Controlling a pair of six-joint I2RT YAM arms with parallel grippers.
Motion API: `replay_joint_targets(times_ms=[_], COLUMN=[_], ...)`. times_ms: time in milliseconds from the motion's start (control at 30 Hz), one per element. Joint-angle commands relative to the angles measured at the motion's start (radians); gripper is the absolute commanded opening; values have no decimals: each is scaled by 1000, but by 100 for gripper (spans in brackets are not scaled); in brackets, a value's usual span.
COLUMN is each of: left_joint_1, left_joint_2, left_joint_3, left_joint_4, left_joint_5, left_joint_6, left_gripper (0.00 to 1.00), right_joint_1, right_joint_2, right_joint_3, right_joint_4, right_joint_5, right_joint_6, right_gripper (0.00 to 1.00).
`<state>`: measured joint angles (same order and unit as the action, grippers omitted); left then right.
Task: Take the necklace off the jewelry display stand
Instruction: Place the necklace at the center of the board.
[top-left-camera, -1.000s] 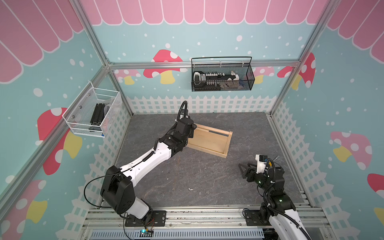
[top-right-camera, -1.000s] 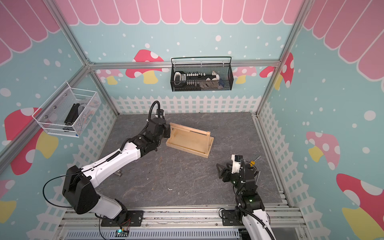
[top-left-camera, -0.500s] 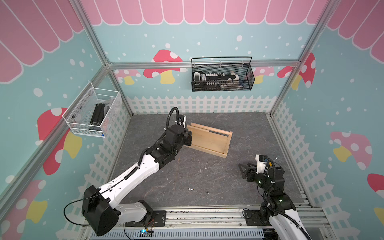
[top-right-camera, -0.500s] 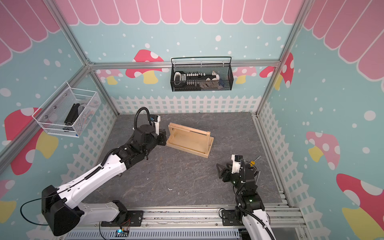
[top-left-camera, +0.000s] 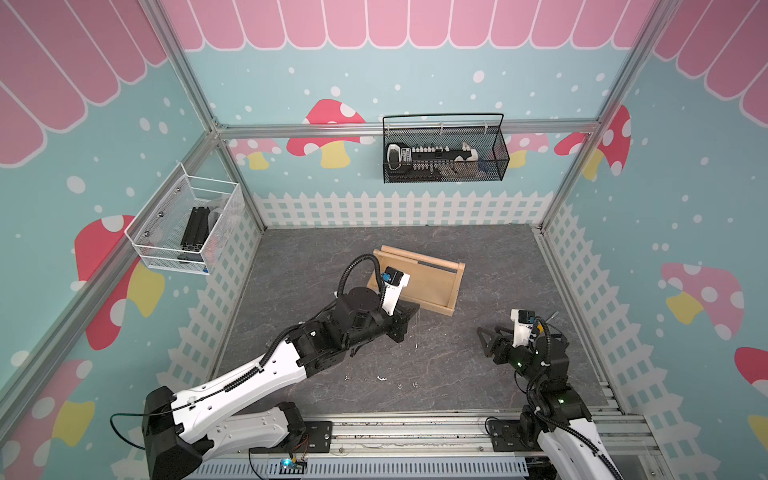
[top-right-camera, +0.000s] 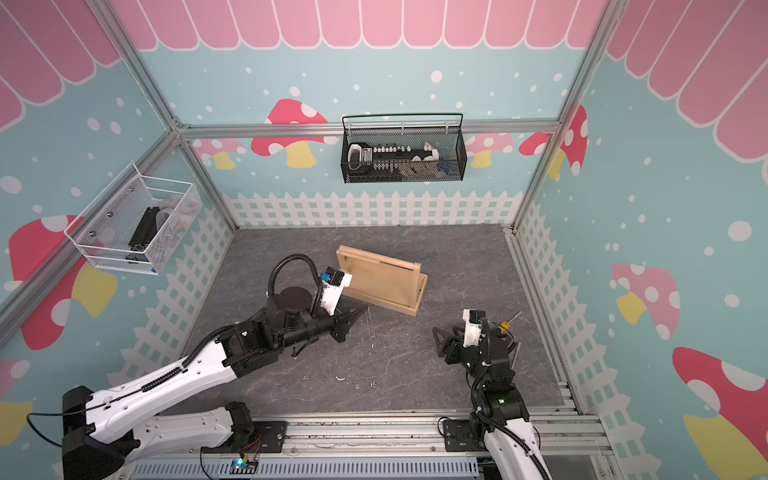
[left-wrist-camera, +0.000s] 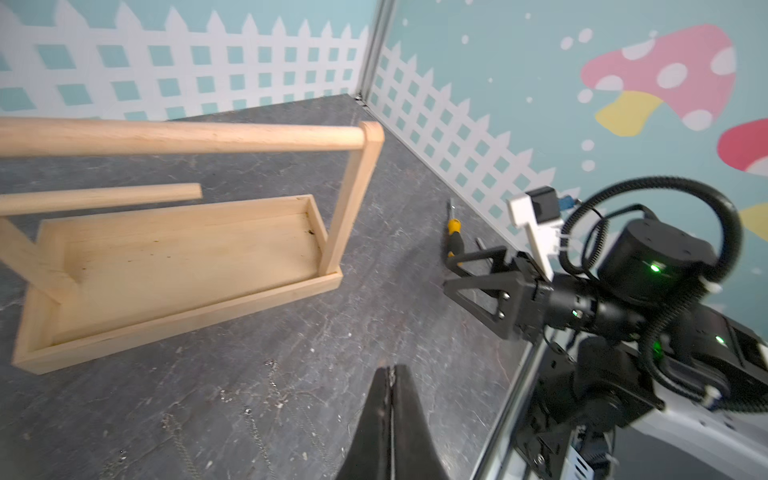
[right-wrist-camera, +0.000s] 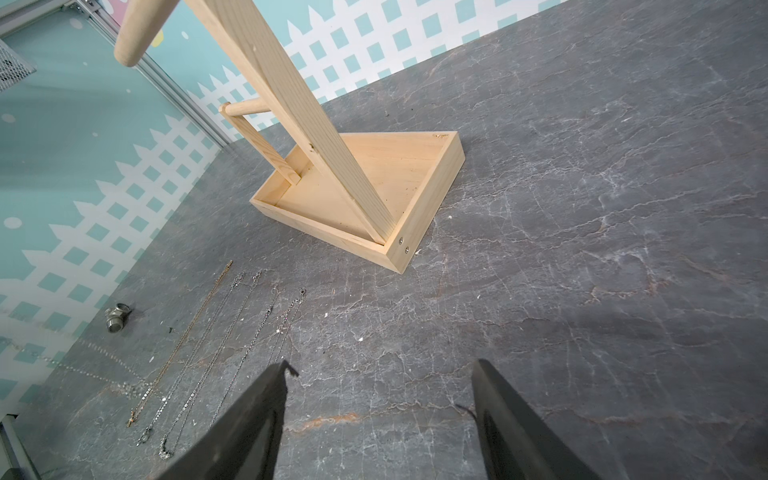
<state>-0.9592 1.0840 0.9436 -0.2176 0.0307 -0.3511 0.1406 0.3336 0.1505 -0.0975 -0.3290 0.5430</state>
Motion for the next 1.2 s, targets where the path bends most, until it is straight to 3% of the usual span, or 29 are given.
replay_joint_targets(times_ms=[0, 433, 800, 1167], left_joint_1=[-42, -190, -323, -360], left_joint_2=[-38, -55, -4, 69], left_joint_3=[-30, -101, -131, -131], left_joint_4=[48, 98, 128, 146], left_joint_5=[45, 87, -28, -71], left_joint_6=[-31, -98, -112, -103], left_gripper=[0, 0, 0, 0], right_joint_1=[8, 8, 8, 8], right_joint_2=[-2, -23, -30, -43], right_joint_3=[-5, -6, -9, -9], right_joint_4=[18, 8, 3, -7], right_joint_5=[7, 10, 8, 12], right_joint_6=[2, 1, 2, 1], right_gripper=[72, 72, 72, 72])
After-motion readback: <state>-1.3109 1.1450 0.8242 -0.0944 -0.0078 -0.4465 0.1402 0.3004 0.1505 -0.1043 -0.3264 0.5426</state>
